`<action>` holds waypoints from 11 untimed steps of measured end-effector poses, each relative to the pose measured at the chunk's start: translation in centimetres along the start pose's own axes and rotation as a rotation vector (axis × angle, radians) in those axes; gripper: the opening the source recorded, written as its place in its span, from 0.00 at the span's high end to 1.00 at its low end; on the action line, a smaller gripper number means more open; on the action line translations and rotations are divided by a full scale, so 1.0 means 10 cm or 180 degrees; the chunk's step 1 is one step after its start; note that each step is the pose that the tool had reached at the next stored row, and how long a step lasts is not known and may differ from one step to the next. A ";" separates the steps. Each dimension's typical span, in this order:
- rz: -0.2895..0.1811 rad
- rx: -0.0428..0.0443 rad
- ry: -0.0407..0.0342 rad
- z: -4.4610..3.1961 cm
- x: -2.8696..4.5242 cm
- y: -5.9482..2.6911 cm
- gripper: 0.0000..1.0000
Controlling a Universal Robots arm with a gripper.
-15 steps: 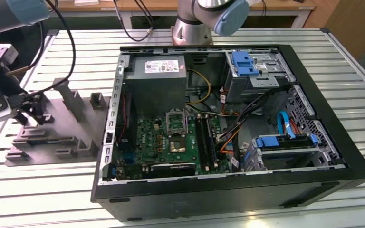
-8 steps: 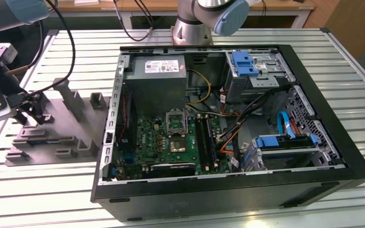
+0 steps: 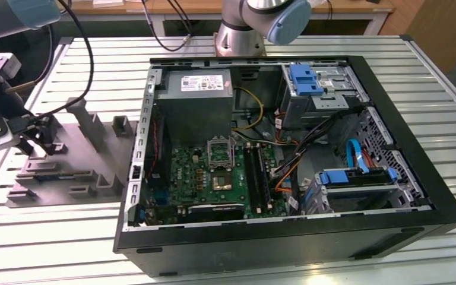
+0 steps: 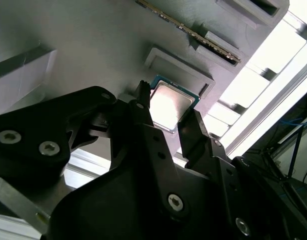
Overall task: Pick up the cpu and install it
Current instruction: 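Pick up the cpu and move it towards the insertion slot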
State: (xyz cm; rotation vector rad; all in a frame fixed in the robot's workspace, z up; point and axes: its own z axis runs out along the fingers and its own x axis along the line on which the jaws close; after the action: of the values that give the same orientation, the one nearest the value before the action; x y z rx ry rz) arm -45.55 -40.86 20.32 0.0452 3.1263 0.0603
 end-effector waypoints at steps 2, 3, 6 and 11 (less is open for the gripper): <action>0.0000 0.0000 0.0000 -0.006 0.000 0.000 0.53; 0.0000 0.0000 0.0000 -0.008 0.000 0.000 0.53; 0.0000 0.0000 0.0000 -0.015 0.000 0.000 0.53; 0.0000 0.0000 0.0000 -0.036 -0.001 0.001 0.53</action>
State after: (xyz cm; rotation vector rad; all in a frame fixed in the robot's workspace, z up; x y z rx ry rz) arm -45.55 -40.86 20.68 0.0452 3.1263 0.0603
